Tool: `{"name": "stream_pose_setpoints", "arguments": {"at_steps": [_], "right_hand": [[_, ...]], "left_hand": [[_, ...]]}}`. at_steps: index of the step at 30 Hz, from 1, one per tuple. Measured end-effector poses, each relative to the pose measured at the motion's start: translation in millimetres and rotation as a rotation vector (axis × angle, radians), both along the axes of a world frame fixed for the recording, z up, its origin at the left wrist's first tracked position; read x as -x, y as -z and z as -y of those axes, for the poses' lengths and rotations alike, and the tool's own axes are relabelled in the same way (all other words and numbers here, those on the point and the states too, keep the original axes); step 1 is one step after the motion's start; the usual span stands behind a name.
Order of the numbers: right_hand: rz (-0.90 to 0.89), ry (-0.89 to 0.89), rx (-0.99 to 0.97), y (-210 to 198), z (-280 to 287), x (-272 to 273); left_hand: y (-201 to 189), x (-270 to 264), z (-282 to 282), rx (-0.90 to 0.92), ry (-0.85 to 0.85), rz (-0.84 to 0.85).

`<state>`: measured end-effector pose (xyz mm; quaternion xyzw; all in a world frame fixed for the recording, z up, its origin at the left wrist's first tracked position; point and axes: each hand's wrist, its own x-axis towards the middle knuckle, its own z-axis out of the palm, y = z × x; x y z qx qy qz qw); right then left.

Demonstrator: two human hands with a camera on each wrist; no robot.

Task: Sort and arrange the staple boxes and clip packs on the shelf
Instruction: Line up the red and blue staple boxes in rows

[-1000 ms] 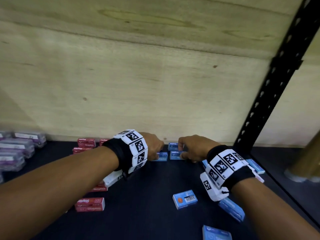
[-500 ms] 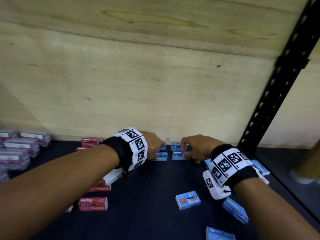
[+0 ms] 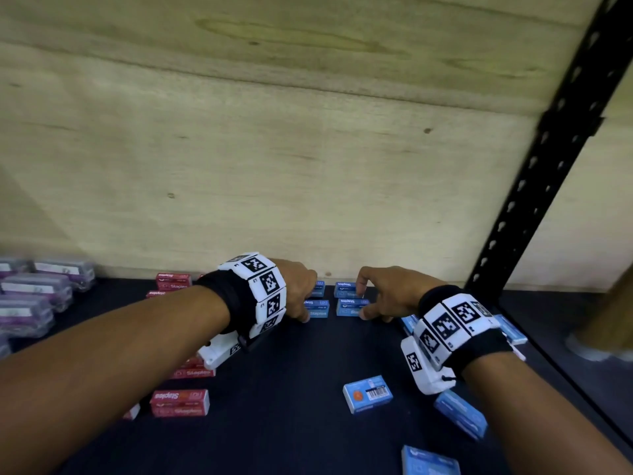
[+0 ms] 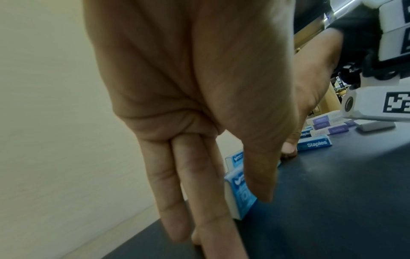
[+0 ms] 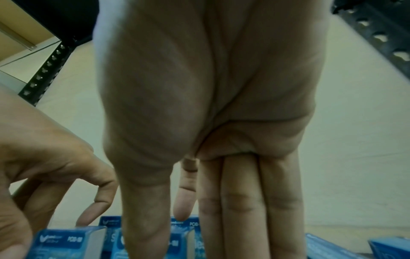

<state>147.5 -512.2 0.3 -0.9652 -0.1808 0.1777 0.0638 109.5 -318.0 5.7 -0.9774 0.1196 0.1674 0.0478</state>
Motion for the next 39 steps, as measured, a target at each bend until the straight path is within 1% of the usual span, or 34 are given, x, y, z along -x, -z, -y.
{"name": "stream_pose_setpoints", "arguments": {"at_steps": [8, 11, 12, 14, 16, 17, 19, 22, 24, 26, 28, 31, 34, 39], "right_hand": [[-0.019, -0.034, 0.012, -2.2, 3.8, 3.2], [-0.084, 0.0, -0.072, -1.3, 14.4, 2.0], [-0.077, 0.021, -0.113, -0.9, 19.9, 1.8], [0.01, 0.056, -0.141, -0.5, 32.2, 1.0], [0.105, 0.086, -0.071, -2.1, 43.9, 1.0], [0.124, 0.101, -0.02, -2.8, 48.6, 2.1], [0.092, 0.139, 0.063, -3.6, 55.2, 4.6], [0.001, 0.167, 0.127, -2.1, 57.0, 10.1], [0.021, 0.163, 0.185, -1.0, 53.9, 13.5], [0.064, 0.154, 0.248, -1.9, 49.3, 16.9], [0.071, 0.139, 0.285, -2.7, 46.4, 18.3], [0.031, 0.112, 0.31, -5.6, 44.4, 21.4], [-0.008, 0.064, 0.3, -7.1, 41.8, 27.0], [0.023, 0.016, 0.232, -6.6, 33.8, 36.2]], "left_hand": [[-1.3, 14.1, -2.5, 0.047, -0.056, 0.029], [-4.6, 22.5, -9.5, 0.025, -0.056, 0.033], [-6.1, 25.8, -11.3, 0.02, -0.046, 0.045], [-9.2, 31.8, -11.1, 0.03, -0.015, 0.068], [-12.1, 38.4, -4.1, 0.052, 0.019, 0.068], [-12.5, 42.0, 1.1, 0.068, 0.046, 0.059], [-11.5, 47.8, 14.0, 0.103, 0.109, 0.026], [-3.8, 56.0, 34.0, 0.147, 0.181, -0.048], [3.9, 61.2, 46.4, 0.147, 0.22, -0.081], [10.5, 65.4, 54.6, 0.133, 0.247, -0.085], [14.1, 67.8, 57.9, 0.116, 0.26, -0.086], [14.8, 68.4, 58.5, 0.099, 0.286, -0.093], [11.0, 68.2, 56.5, 0.103, 0.273, -0.086], [1.0, 66.8, 43.7, 0.095, 0.243, -0.046]]}}
